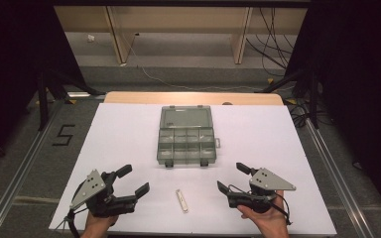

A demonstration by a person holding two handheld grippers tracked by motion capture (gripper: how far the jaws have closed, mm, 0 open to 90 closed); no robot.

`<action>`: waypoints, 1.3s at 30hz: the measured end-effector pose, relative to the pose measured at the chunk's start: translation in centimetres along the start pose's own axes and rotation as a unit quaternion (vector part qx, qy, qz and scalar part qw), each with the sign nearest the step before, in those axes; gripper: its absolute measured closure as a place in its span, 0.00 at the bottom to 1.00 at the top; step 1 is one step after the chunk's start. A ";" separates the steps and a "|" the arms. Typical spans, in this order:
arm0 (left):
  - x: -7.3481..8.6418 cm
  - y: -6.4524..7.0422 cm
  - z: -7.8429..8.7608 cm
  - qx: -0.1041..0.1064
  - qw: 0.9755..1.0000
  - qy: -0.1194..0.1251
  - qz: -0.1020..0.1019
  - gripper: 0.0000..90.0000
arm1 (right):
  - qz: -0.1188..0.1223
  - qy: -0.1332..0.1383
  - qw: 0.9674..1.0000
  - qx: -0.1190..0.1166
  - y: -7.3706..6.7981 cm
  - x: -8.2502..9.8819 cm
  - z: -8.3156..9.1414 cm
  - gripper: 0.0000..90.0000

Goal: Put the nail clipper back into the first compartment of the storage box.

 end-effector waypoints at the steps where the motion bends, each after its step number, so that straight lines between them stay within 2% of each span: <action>1: 0.0 0.0 0.0 0.000 1.000 0.000 0.000 0.17 | -0.002 -0.001 1.000 0.001 0.0 0.0 0.0 0.17; 4: 0.0 0.0 0.0 0.001 1.000 0.000 0.000 0.17 | -0.002 -0.004 1.000 0.000 -0.1 0.0 0.0 0.17; 5: 0.0 0.0 0.0 0.001 1.000 0.000 0.000 0.17 | -0.005 0.003 1.000 -0.007 -0.2 0.0 -0.2 0.17; 6: 0.0 0.0 0.0 0.000 1.000 0.000 -0.001 0.17 | -0.003 -0.006 1.000 -0.007 -0.3 0.1 -0.1 0.17; 8: 0.0 0.0 0.0 0.000 1.000 0.000 -0.001 0.17 | -0.004 -0.006 1.000 -0.008 -0.3 0.1 -0.2 0.17; 13: 0.0 0.0 0.0 0.001 1.000 0.000 -0.001 0.17 | 0.007 -0.023 1.000 -0.012 -0.6 0.3 -0.4 0.17; 14: 0.0 0.0 0.0 0.001 1.000 0.000 -0.001 0.17 | -0.002 -0.023 1.000 -0.021 -0.9 0.3 -0.5 0.17; 16: 0.0 0.0 0.0 0.001 1.000 0.000 -0.001 0.17 | 0.013 -0.029 0.999 -0.014 -0.8 0.4 -0.7 0.17; 17: 0.0 0.0 0.0 0.000 1.000 -0.001 -0.001 0.17 | 0.010 -0.041 0.999 -0.021 -1.1 0.5 -0.7 0.17; 20: 0.0 0.0 -0.1 0.003 1.000 0.002 -0.001 0.17 | 0.017 -0.045 0.999 -0.018 -1.2 0.5 -0.8 0.17; 21: 0.0 0.0 0.0 0.000 1.000 -0.002 -0.001 0.17 | 0.020 -0.067 0.997 -0.024 -1.5 0.5 -0.8 0.17; 22: 0.1 0.0 0.0 0.000 1.000 -0.002 -0.001 0.17 | 0.023 -0.058 0.998 -0.024 -1.6 0.4 -1.1 0.17; 25: 0.1 0.0 -0.1 0.000 1.000 -0.002 -0.001 0.17 | 0.025 -0.071 0.997 -0.031 -1.9 0.3 -1.3 0.17; 28: 0.1 0.0 -0.1 -0.001 1.000 -0.003 0.000 0.17 | 0.041 -0.084 0.995 -0.045 -2.9 -0.4 -1.8 0.18; 29: 0.1 0.0 -0.1 -0.001 1.000 -0.002 0.000 0.17 | 0.054 -0.083 0.994 -0.044 -3.1 -0.6 -2.1 0.19; 30: 0.1 0.0 -0.1 -0.001 1.000 -0.003 0.001 0.17 | 0.059 -0.100 0.992 -0.052 -3.4 -0.6 -2.2 0.19; 33: 0.1 0.0 -0.1 -0.001 1.000 -0.003 0.001 0.17 | 0.072 -0.127 0.987 -0.063 -4.1 -0.4 -3.0 0.20; 34: 0.1 0.0 -0.1 -0.001 1.000 -0.003 0.001 0.17 | 0.072 -0.127 0.987 -0.063 -4.1 -0.4 -3.0 0.20; 35: 0.1 0.0 -0.1 -0.001 1.000 -0.003 0.002 0.17 | 0.081 -0.154 0.982 -0.075 -4.7 0.2 -3.5 0.20; 36: 0.1 0.0 -0.1 -0.001 1.000 -0.003 0.000 0.17 | 0.081 -0.154 0.982 -0.075 -4.7 0.2 -3.5 0.20; 37: 0.1 0.0 -0.1 -0.001 1.000 -0.002 0.001 0.17 | 0.088 -0.170 0.978 -0.083 -5.1 0.6 -3.8 0.21; 38: 0.1 0.0 -0.1 -0.001 1.000 -0.002 0.001 0.17 | 0.092 -0.177 0.976 -0.089 -5.3 0.7 -4.0 0.22; 39: 0.1 -0.1 -0.1 -0.001 1.000 -0.002 0.002 0.17 | 0.092 -0.177 0.976 -0.089 -5.3 0.7 -4.0 0.22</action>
Point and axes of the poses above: each handheld gripper's, and its own axes: z roughly backward along the jaws, x roughly out of its underside, y roughly to its right, the point moved 6 cm from there along -z, roughly forward along the jaws, and after that the axes turned 1 degree about x, right-handed, at the moved point
